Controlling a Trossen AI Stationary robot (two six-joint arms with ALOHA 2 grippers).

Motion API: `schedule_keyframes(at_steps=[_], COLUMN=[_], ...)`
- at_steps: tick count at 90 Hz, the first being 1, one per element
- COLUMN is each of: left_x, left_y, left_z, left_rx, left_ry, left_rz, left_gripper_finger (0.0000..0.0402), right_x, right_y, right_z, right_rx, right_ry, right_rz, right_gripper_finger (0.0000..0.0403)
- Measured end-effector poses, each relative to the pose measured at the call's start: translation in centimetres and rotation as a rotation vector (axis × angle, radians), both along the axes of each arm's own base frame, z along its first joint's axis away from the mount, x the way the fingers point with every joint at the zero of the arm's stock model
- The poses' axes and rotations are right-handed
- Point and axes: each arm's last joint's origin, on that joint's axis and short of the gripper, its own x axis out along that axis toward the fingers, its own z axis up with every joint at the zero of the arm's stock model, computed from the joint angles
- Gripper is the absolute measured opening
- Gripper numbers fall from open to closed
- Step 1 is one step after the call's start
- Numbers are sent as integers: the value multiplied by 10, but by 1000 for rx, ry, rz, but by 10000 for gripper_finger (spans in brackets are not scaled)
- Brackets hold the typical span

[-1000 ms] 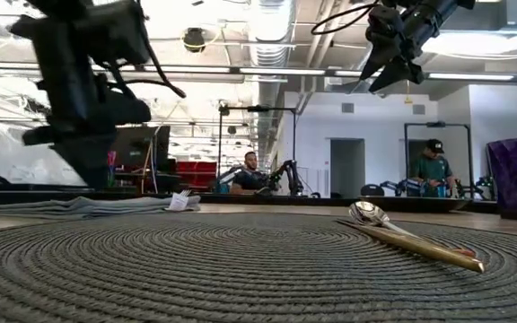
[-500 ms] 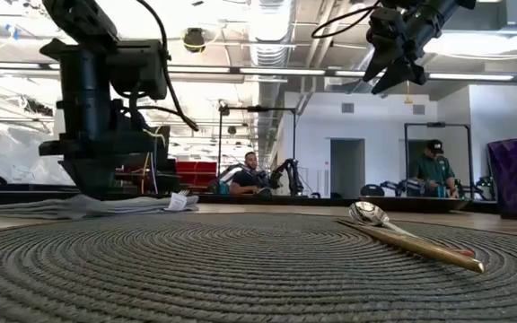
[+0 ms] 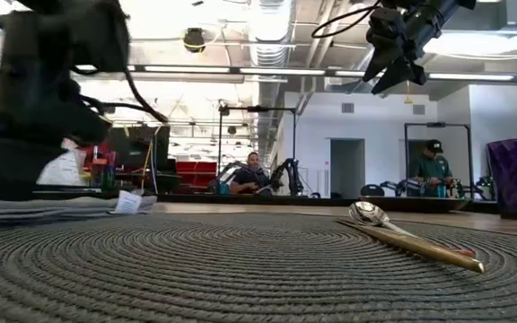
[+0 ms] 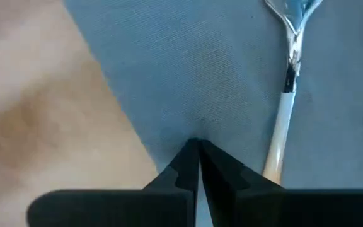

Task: Set table place
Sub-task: Move the gray table napkin to the left side of the gray table mat, then put the plate on the gray table mat

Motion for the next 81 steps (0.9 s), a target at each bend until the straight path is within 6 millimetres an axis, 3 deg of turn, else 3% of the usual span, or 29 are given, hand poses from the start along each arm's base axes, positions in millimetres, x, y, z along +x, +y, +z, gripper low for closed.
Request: schedule_keyframes(at_steps=[40, 62, 81], left_x=[-18, -25, -31], left_y=[-64, -66, -55], left_z=[3, 9, 34], left_rx=[-110, -115, -70], left_ry=[-86, -96, -254], left_rz=[162, 172, 222], left_gripper_finger=[0, 0, 4], right_x=[0, 0, -5], right_y=[0, 0, 5], right_z=[0, 0, -5], right_rx=[0, 8, 69], right_ry=[0, 2, 54], right_rz=[0, 8, 53], right_gripper_finger=[179, 186, 216])
